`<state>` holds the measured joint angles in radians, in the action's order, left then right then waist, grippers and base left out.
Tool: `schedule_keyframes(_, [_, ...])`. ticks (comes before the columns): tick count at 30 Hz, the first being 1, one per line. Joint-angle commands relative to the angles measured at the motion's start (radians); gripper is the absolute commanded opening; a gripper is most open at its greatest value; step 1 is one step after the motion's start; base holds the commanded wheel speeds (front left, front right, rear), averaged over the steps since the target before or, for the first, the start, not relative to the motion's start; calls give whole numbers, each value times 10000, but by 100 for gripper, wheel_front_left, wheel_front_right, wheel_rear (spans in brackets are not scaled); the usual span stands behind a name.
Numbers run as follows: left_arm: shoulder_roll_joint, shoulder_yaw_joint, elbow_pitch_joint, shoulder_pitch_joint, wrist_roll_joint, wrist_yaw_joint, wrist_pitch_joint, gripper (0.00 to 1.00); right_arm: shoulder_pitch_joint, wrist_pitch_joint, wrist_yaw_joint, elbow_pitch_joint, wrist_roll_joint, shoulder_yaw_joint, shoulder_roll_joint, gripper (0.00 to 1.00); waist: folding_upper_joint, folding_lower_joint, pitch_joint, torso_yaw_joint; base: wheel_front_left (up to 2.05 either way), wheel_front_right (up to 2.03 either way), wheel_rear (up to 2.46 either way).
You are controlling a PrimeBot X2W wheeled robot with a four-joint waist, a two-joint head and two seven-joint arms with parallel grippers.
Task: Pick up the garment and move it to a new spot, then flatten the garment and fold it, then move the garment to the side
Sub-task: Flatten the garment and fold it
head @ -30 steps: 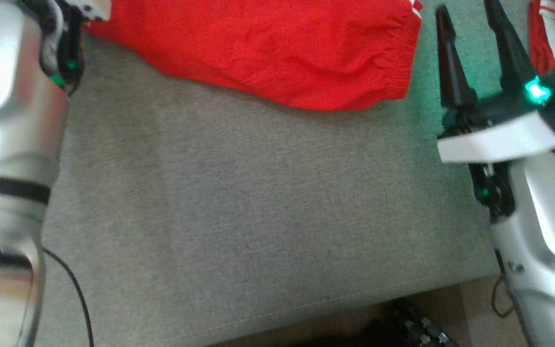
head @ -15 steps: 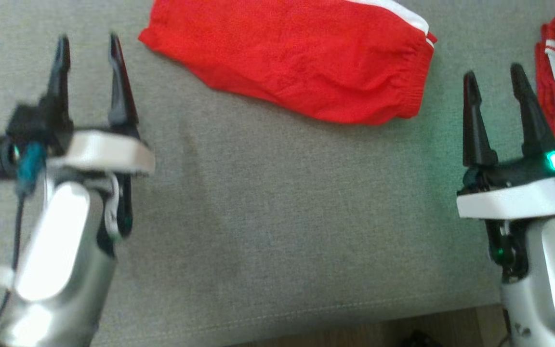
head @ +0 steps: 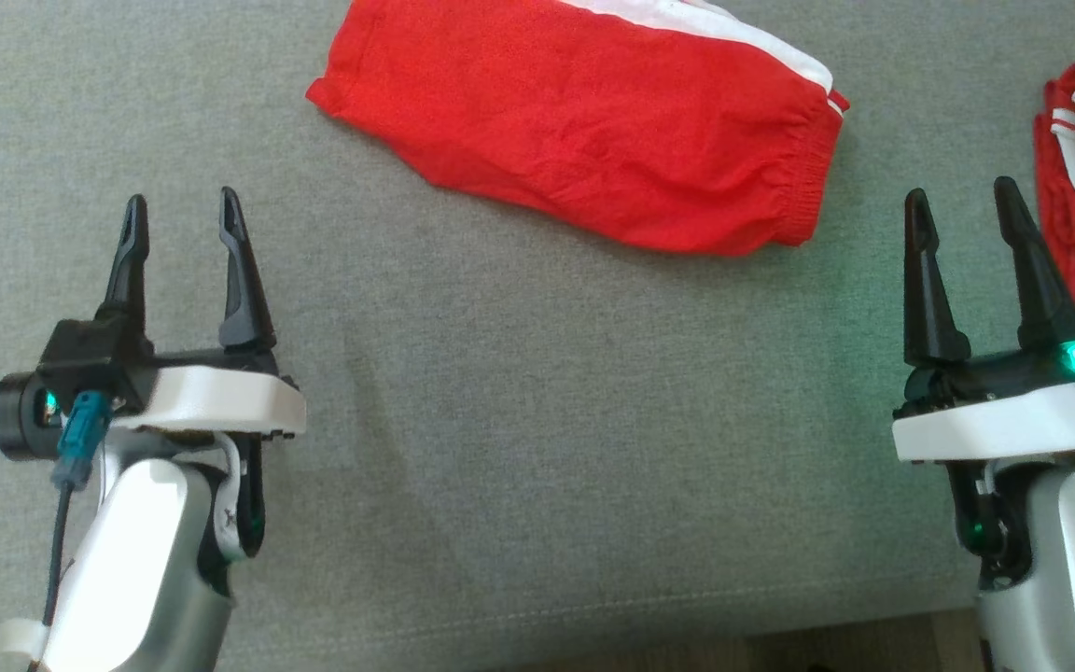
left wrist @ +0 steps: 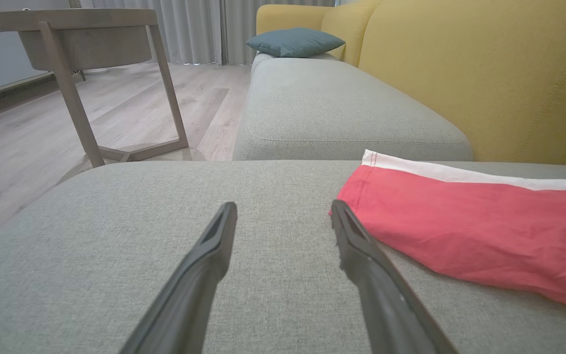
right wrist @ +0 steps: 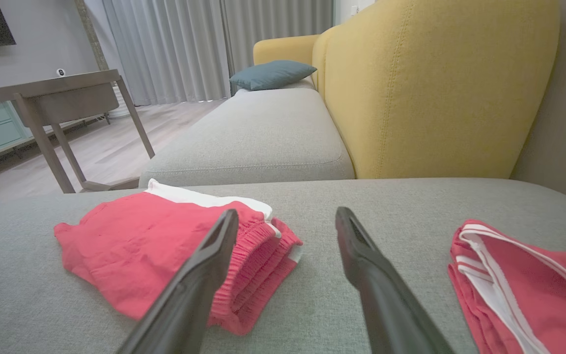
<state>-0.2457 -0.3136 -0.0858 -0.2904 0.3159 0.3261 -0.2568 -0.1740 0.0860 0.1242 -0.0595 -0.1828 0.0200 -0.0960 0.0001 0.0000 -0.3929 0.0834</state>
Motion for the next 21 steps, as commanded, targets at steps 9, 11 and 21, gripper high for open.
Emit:
schedule_keyframes(9, [-215, 201, 211, -422, -214, -174, -30, 100, -38, -122, 65, -594, 117, 73, 87, 100, -1, 0, -230, -18, 0, 0, 0])
schedule_keyframes(11, [-220, 54, 142, -722, -203, -381, 71, 100, -79, -138, 65, -637, 107, 48, 94, 100, -1, 0, -338, -15, 0, 0, 0])
schedule_keyframes(21, [-185, -834, -2150, -4273, 268, -2249, 2644, 100, -515, -91, 65, -730, 29, 253, 102, 100, -1, 0, -1048, 260, 0, 0, 0])
